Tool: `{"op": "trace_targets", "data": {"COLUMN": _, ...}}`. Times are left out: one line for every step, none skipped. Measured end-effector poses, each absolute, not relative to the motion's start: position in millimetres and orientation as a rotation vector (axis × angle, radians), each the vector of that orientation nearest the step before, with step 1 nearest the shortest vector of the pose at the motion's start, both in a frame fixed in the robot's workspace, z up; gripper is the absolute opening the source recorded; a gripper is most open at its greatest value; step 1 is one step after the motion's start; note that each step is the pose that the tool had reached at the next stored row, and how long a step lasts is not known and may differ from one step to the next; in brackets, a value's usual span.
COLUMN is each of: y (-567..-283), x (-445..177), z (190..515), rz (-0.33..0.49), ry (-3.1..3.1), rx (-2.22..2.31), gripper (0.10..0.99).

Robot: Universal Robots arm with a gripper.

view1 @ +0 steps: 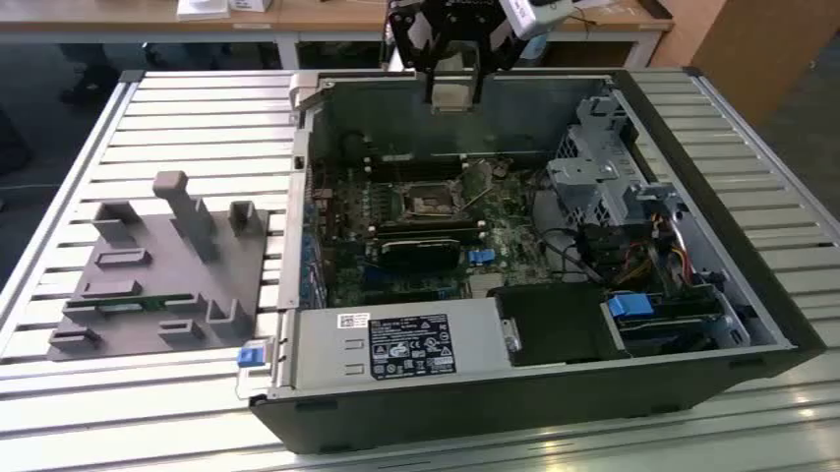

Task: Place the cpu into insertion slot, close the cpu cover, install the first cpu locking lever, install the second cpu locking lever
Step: 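Place the cpu into insertion slot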

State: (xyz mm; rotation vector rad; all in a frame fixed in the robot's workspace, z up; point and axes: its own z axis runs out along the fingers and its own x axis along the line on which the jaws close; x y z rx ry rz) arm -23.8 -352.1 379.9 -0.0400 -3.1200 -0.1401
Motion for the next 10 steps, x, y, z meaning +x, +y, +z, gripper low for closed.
{"op": "trace_targets", "data": {"y": -352.2, "x": -23.8, "z": 379.9, "rz": -0.14, "ry": -3.12, "rx": -0.04, "gripper": 0.537}}
{"op": "trace_targets", "data": {"y": -352.1, "x": -23.8, "z": 379.9, "rz": -0.14, "ry": -3.12, "rx": -0.04, "gripper": 0.537}}
{"op": "trace_targets", "data": {"y": -352.1, "x": -23.8, "z": 379.9, "rz": -0.14, "ry": -3.12, "rx": -0.04, "gripper": 0.537}}
{"op": "trace_targets", "data": {"y": -352.1, "x": -23.8, "z": 379.9, "rz": -0.14, "ry": -3.12, "rx": -0.04, "gripper": 0.537}}
{"op": "trace_targets", "data": {"y": -352.1, "x": -23.8, "z": 379.9, "rz": -0.14, "ry": -3.12, "rx": -0.04, "gripper": 0.537}}
{"op": "trace_targets", "data": {"y": -352.1, "x": -23.8, "z": 379.9, "rz": -0.14, "ry": -3.12, "rx": -0.04, "gripper": 0.537}}
{"op": "trace_targets", "data": {"y": -352.2, "x": -23.8, "z": 379.9, "rz": -0.14, "ry": -3.12, "rx": -0.041, "gripper": 0.537}}
{"op": "trace_targets", "data": {"y": -352.1, "x": -23.8, "z": 379.9, "rz": -0.14, "ry": -3.12, "rx": -0.043, "gripper": 0.537}}
{"op": "trace_targets", "data": {"y": -352.1, "x": -23.8, "z": 379.9, "rz": -0.14, "ry": -3.12, "rx": -0.046, "gripper": 0.537}}
{"op": "trace_targets", "data": {"y": -352.1, "x": -23.8, "z": 379.9, "rz": -0.14, "ry": -3.12, "rx": -0.049, "gripper": 0.537}}
